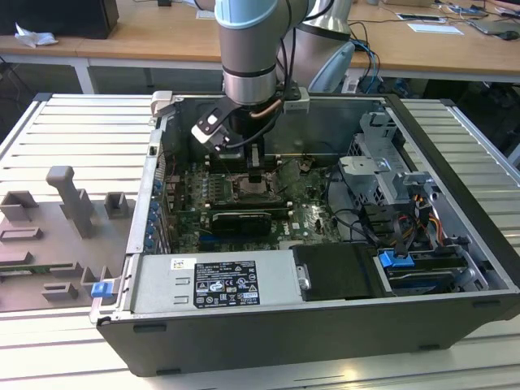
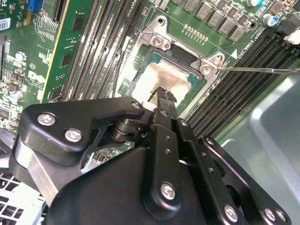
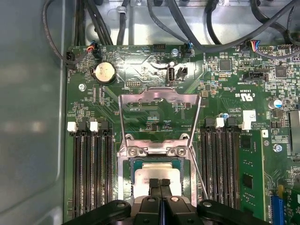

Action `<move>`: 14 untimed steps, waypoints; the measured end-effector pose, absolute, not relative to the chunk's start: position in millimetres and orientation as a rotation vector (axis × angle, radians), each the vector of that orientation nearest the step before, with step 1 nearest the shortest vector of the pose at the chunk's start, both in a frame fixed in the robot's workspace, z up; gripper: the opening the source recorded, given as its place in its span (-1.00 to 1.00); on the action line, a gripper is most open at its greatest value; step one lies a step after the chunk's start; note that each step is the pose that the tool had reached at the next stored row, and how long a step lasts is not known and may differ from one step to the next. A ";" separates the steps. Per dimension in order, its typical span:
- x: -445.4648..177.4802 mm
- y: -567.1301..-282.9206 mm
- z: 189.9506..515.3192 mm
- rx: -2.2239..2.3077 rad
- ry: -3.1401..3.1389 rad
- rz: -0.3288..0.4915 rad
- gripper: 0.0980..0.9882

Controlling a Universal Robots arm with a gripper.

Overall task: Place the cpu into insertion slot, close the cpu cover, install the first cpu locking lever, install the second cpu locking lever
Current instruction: 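Close the cpu cover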

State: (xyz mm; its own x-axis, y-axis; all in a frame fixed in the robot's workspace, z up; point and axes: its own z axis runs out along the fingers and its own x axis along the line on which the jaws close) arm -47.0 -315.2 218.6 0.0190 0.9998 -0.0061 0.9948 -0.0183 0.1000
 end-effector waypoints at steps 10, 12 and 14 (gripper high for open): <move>-47.0 -315.2 225.7 2.193 2.140 0.100 -0.98; -47.0 -315.2 230.8 2.195 2.137 0.100 -0.98; -47.0 -315.2 234.6 2.197 2.136 0.100 -0.98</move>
